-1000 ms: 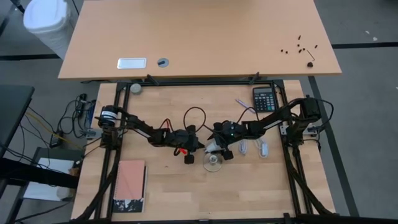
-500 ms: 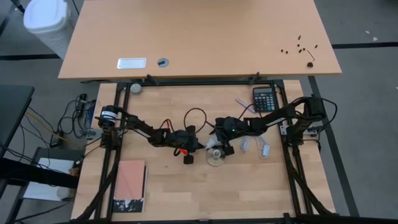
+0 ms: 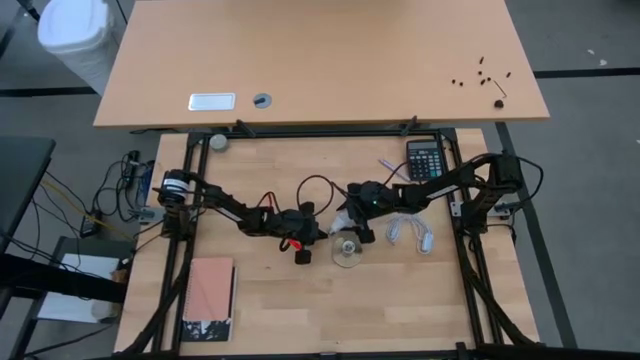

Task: Screw lightbulb
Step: Insert the lightbulb on the lamp

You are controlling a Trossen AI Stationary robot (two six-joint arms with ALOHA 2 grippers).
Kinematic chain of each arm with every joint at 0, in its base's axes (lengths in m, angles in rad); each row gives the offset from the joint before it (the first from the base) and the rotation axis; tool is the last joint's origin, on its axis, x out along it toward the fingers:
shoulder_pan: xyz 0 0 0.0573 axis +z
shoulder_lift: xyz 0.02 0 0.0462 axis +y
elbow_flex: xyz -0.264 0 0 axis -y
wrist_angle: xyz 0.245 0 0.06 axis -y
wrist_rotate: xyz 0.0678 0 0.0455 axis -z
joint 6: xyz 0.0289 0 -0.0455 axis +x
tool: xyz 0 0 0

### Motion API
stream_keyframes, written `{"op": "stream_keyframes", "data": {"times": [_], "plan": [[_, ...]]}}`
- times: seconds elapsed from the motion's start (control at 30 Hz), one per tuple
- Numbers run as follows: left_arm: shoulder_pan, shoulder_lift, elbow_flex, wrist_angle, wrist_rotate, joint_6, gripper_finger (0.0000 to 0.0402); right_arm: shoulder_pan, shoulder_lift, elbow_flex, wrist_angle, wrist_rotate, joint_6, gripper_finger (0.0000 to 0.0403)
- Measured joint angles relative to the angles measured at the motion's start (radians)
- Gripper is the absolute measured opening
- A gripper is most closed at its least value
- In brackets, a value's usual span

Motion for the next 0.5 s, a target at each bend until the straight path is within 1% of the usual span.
{"op": "stream_keyframes", "data": {"times": [0.2, 0.5], "plan": [[0.0, 0.0, 0.0, -0.002, -0.026, 0.0, 0.0025, -0.001, 0.029, 0.002, 0.004, -0.016, 0.027, 0.0318], [0.0, 0.0, 0.0, -0.054, -0.029, 0.0, 0.0025, 0.0, 0.156, 0.002, 0.167, -0.053, 0.084, 0.0317]]}}
